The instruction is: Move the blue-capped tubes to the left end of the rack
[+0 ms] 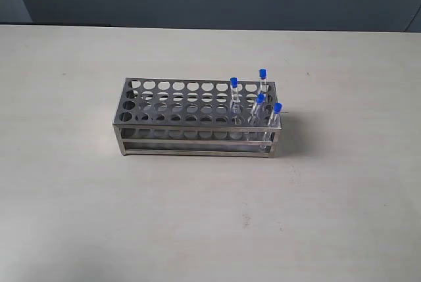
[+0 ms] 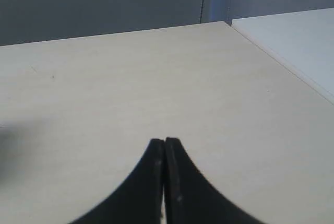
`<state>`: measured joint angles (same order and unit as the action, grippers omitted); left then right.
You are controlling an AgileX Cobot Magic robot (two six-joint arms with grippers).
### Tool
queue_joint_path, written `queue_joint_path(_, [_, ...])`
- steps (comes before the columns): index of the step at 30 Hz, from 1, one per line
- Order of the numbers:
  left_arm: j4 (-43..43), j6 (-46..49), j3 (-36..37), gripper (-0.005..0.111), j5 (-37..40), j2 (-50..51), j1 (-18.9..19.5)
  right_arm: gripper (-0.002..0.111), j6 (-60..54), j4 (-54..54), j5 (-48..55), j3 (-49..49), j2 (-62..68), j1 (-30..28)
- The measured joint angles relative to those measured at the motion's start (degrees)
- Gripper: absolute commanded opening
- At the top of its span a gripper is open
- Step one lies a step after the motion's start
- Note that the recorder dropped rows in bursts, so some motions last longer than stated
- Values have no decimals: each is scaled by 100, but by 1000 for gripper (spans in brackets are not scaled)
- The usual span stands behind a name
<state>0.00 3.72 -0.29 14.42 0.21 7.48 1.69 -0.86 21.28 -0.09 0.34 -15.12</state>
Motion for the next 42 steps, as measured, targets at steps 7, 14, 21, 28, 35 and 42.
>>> queue_joint_path(7, [0, 0, 0, 0, 0, 0, 0, 0, 16, 133, -557, 0, 0, 0])
queue_joint_path(14, [0, 0, 0, 0, 0, 0, 0, 0, 294, 2908, -1797, 0, 0, 0])
queue_joint_path(21, [0, 0, 0, 0, 0, 0, 0, 0, 325, 3482, -2726, 0, 0, 0])
queue_joint_path(28, [0, 0, 0, 0, 0, 0, 0, 0, 325, 3594, -2334, 0, 0, 0])
queue_joint_path(35, [0, 0, 0, 0, 0, 0, 0, 0, 325, 3594, -2432, 0, 0, 0])
queue_joint_path(42, [0, 0, 0, 0, 0, 0, 0, 0, 636, 3608, -3047, 0, 0, 0])
